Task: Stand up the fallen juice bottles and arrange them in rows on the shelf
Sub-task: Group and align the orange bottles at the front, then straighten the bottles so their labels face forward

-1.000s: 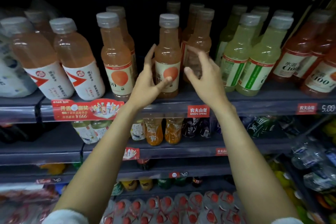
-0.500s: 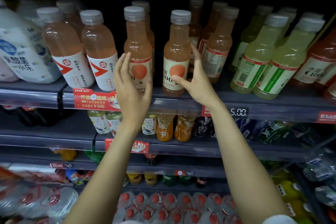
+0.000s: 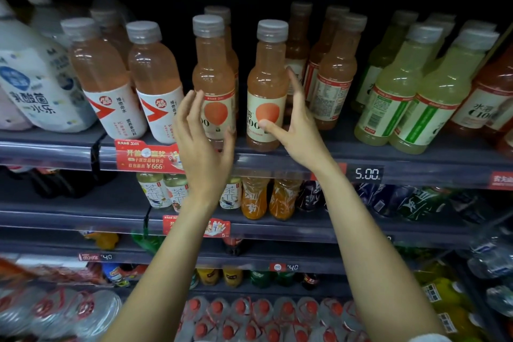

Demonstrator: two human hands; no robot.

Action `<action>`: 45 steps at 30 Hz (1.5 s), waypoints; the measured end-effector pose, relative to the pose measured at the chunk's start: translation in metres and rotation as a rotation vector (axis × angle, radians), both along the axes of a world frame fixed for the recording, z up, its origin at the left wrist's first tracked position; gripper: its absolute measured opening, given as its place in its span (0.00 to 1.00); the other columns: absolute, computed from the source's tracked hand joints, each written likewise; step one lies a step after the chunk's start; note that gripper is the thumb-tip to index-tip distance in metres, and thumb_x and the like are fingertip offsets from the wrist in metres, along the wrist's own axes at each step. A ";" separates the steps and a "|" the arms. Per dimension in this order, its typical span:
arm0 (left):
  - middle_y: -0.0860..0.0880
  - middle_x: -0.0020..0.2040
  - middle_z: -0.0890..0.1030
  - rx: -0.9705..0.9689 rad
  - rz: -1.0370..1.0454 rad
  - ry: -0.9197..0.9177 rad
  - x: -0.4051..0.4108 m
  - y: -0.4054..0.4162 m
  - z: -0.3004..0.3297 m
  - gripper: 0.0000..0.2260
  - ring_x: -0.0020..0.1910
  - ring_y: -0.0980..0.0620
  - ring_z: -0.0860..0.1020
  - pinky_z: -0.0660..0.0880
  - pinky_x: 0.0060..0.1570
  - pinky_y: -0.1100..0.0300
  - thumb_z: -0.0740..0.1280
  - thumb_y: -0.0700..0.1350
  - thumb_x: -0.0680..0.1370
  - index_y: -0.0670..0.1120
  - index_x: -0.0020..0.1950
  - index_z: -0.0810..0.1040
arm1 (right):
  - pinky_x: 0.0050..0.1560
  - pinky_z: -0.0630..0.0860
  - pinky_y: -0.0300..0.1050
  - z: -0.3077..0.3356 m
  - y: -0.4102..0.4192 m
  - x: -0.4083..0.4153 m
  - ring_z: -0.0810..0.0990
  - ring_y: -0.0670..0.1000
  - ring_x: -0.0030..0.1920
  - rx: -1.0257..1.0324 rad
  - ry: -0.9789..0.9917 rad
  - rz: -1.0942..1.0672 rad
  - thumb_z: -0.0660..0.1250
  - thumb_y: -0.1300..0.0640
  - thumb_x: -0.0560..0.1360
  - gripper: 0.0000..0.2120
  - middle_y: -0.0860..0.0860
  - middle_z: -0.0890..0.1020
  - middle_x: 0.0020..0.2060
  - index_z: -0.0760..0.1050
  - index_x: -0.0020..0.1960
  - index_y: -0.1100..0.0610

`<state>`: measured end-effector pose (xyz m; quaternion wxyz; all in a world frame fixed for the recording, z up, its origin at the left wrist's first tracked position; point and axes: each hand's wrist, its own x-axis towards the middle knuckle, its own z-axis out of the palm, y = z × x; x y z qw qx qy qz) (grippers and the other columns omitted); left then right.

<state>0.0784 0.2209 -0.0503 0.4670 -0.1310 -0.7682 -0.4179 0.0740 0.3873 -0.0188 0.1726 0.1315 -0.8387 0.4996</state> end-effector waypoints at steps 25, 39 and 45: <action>0.41 0.70 0.67 -0.266 -0.078 -0.101 -0.014 0.055 0.049 0.36 0.67 0.44 0.68 0.63 0.56 0.69 0.73 0.44 0.73 0.47 0.76 0.57 | 0.40 0.67 0.41 0.072 0.022 -0.124 0.74 0.51 0.42 0.647 -0.189 -0.479 0.55 0.55 0.81 0.12 0.51 0.75 0.46 0.72 0.58 0.60; 0.42 0.72 0.66 -0.279 -0.082 -0.095 -0.018 0.053 0.045 0.35 0.68 0.45 0.67 0.65 0.57 0.67 0.72 0.47 0.74 0.50 0.76 0.56 | 0.57 0.69 0.51 0.075 0.040 -0.061 0.71 0.62 0.62 0.668 0.097 -0.398 0.67 0.46 0.75 0.32 0.63 0.74 0.60 0.58 0.71 0.60; 0.42 0.72 0.66 -0.277 -0.070 -0.104 -0.018 0.053 0.045 0.35 0.69 0.47 0.66 0.64 0.56 0.68 0.72 0.46 0.75 0.46 0.76 0.58 | 0.40 0.68 0.34 0.088 0.048 -0.061 0.75 0.45 0.42 0.345 0.069 -0.350 0.63 0.48 0.79 0.18 0.50 0.74 0.44 0.70 0.59 0.62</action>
